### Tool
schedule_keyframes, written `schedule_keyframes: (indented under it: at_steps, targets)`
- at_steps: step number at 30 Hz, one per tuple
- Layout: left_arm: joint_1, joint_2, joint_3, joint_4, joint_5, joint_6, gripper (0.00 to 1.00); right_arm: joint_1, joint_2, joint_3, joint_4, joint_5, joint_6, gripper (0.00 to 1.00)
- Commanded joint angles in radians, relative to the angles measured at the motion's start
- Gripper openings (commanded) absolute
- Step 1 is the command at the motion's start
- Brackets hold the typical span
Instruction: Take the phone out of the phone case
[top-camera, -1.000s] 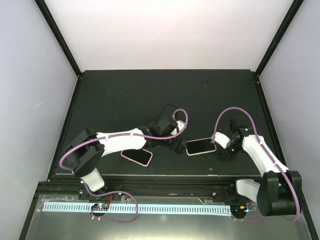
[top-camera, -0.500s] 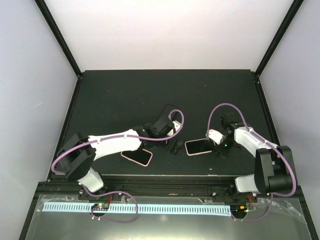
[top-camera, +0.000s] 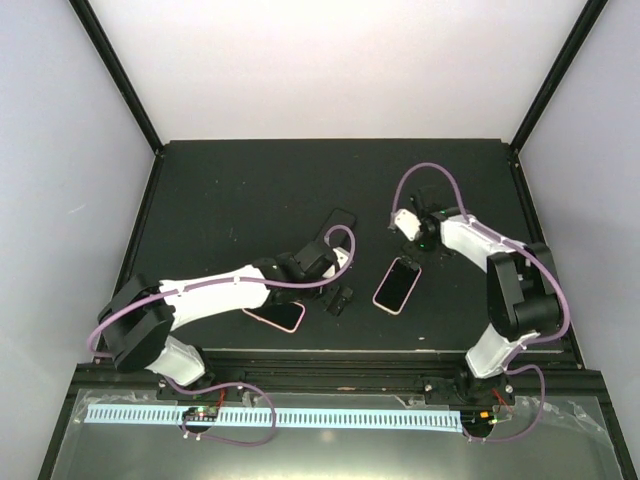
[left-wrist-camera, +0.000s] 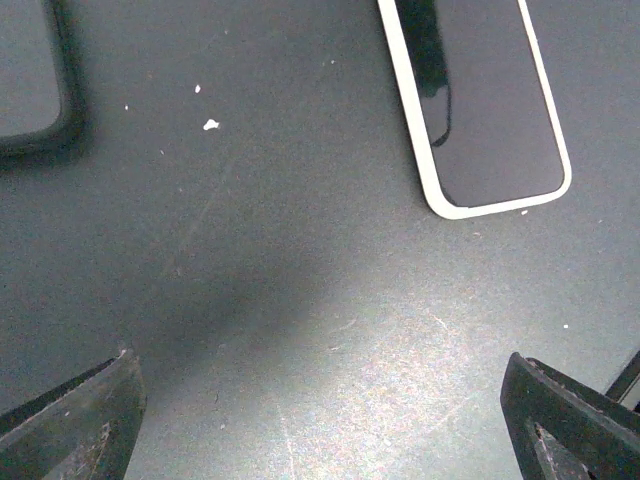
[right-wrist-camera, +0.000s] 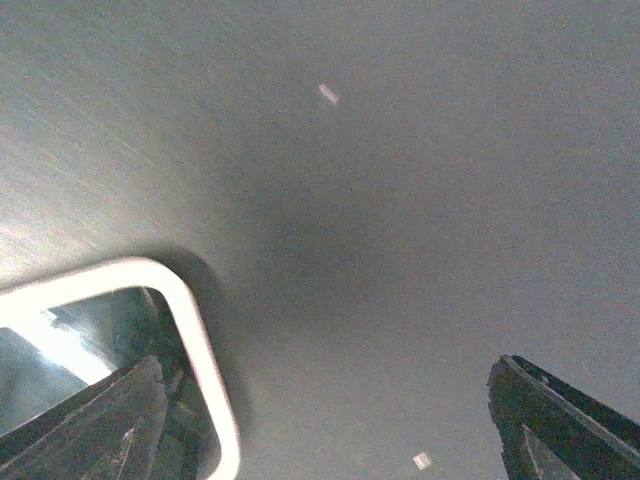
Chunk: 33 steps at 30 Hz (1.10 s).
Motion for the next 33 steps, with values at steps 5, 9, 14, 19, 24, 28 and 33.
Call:
schedule_keyframes:
  at_steps: [5,9,14,19,24,28,33]
  targets:
    - [0.006,-0.153,-0.019,-0.035,0.003,-0.044,0.99,0.15,0.086,0.077,-0.066,-0.001,0.108,0.9]
    - [0.006,-0.286,-0.058,-0.054,-0.015,-0.046,0.99,0.146,-0.052,0.068,-0.076,0.021,0.123,0.91]
    - [0.007,-0.41,-0.118,-0.078,-0.041,-0.058,0.99,0.129,-0.237,0.042,-0.195,0.024,0.116,0.9]
    - [0.007,-0.535,-0.212,-0.006,-0.024,-0.084,0.99,0.105,-0.292,-0.043,-0.321,0.041,0.07,0.55]
    - [0.009,-0.634,-0.284,0.053,-0.073,-0.1,0.99,0.1,-0.258,-0.121,-0.385,0.028,0.057,0.04]
    - [0.009,-0.662,-0.337,0.091,-0.103,-0.114,0.99,0.101,-0.202,-0.145,-0.351,0.061,0.081,0.05]
    - [0.009,-0.656,-0.373,0.098,-0.149,-0.11,0.99,0.101,-0.095,-0.086,-0.28,0.046,0.127,0.09]
